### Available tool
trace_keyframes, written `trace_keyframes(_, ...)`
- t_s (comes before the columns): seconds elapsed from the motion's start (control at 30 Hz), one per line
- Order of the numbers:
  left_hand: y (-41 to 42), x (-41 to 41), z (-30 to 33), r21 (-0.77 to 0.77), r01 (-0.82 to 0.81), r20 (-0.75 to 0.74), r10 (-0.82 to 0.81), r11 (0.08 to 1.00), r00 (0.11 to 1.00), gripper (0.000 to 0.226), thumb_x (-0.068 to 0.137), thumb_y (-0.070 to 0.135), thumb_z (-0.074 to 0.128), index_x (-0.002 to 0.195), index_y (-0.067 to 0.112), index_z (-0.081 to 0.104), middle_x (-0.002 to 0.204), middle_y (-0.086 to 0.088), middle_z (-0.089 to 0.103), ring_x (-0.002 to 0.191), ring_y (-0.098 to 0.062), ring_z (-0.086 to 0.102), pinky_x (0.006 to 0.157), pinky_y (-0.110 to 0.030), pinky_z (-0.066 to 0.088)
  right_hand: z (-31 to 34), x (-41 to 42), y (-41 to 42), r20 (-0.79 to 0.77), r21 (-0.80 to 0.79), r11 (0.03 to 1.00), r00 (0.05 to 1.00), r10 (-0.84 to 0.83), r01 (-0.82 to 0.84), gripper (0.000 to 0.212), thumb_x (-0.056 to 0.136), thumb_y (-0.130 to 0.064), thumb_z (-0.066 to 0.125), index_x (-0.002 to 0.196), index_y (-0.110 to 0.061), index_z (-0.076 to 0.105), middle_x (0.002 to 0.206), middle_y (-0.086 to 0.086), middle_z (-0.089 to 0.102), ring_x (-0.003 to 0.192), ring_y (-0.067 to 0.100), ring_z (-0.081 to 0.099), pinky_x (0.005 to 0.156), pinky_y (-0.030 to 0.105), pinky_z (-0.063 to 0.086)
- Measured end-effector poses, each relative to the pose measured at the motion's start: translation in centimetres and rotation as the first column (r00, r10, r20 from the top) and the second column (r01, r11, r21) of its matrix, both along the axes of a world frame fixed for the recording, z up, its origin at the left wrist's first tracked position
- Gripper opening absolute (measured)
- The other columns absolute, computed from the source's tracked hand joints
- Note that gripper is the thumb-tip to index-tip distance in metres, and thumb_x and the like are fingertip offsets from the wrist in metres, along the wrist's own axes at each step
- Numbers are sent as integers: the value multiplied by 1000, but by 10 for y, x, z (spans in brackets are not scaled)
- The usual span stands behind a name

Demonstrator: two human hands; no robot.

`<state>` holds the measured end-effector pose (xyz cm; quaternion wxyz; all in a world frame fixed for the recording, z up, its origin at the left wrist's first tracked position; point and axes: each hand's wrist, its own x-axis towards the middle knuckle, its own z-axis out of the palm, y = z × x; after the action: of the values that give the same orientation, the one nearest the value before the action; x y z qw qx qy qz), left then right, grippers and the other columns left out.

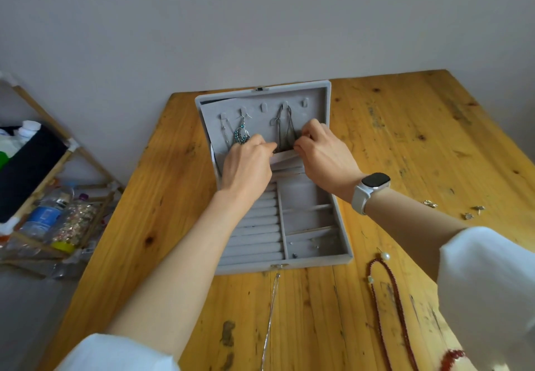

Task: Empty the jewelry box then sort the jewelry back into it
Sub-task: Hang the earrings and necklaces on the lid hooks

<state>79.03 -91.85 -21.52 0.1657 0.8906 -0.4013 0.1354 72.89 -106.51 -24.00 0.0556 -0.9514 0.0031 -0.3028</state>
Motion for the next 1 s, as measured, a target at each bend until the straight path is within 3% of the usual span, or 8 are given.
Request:
trace_keyframes(0.1, -2, 3, -1, -124, -61, -24, 59, 990, 998, 18, 89, 5, 52, 99, 7, 67, 98, -13, 65, 86, -38, 61, 69, -44, 49, -2, -7, -1, -38, -93, 995, 998, 40, -43, 21, 63, 10, 55, 82, 6, 64, 84, 23, 56, 70, 40, 55, 48, 34, 47)
trace_keyframes(0.2, -5, 2, -4, -147, -78, 33, 83, 986, 996, 8, 79, -1, 62, 81, 6, 66, 84, -14, 64, 63, -38, 61, 52, -37, 45, 0, -10, -3, -21, -26, 999, 999, 32, -32, 31, 68, 12, 55, 97, 3, 61, 83, 21, 58, 75, 38, 57, 45, 34, 45)
trace_keyframes(0.33, -5, 0, -9, -118, -84, 150, 102, 989, 983, 7, 72, 7, 72, 68, 9, 66, 64, -9, 62, 45, -33, 57, 41, -27, 38, 3, -8, -3, 45, 14, 1000, 999, -21, 20, 9, 82, -6, 51, 83, -5, 60, 66, 10, 63, 61, 30, 56, 45, 29, 41)
trace_keyframes(0.43, -3, -3, -14, -84, -50, 297, 73, 995, 952, 25, 84, 23, 54, 64, 12, 63, 55, -3, 62, 48, -26, 58, 49, -26, 41, -2, 1, 0, 71, -15, 997, 994, -78, 79, 28, 83, -21, 42, 67, -8, 61, 54, 5, 60, 54, 27, 53, 44, 25, 38)
trace_keyframes(0.5, 0, -5, -20, -42, -51, 335, 62, 998, 940, 30, 86, 25, 45, 64, 14, 61, 57, -3, 63, 57, -26, 58, 60, -32, 38, -5, 3, 4, 58, -39, 995, 994, -94, 97, 34, 83, -24, 42, 63, -7, 63, 61, 7, 60, 56, 28, 53, 45, 26, 41)
trace_keyframes(0.67, 1, -9, -27, 84, -117, 372, 78, 990, 925, 6, 69, 12, 67, 65, 13, 62, 61, -4, 65, 76, -27, 57, 66, -35, 24, -11, -1, 4, 24, -40, 998, 999, -45, 46, 21, 82, -11, 50, 69, 0, 61, 82, 17, 54, 66, 33, 50, 52, 37, 45)
trace_keyframes(0.8, -1, -8, -28, 36, -93, 369, 73, 995, 926, 11, 61, 2, 69, 65, 10, 62, 59, -6, 63, 72, -29, 57, 67, -35, 25, -10, -7, -1, -29, -150, 989, 999, -19, 14, 29, 79, -13, 41, 94, -3, 63, 80, 12, 62, 71, 32, 54, 57, 34, 46)
trace_keyframes(1.0, -3, -2, -25, 30, -21, 342, 9, 999, 940, 18, 59, -7, 66, 66, 8, 59, 64, -8, 58, 55, -29, 55, 73, -35, 27, -4, -7, -3, -61, -182, 983, 998, 3, -14, 20, 68, -2, 62, 89, -3, 64, 77, 13, 63, 71, 33, 56, 58, 34, 44)
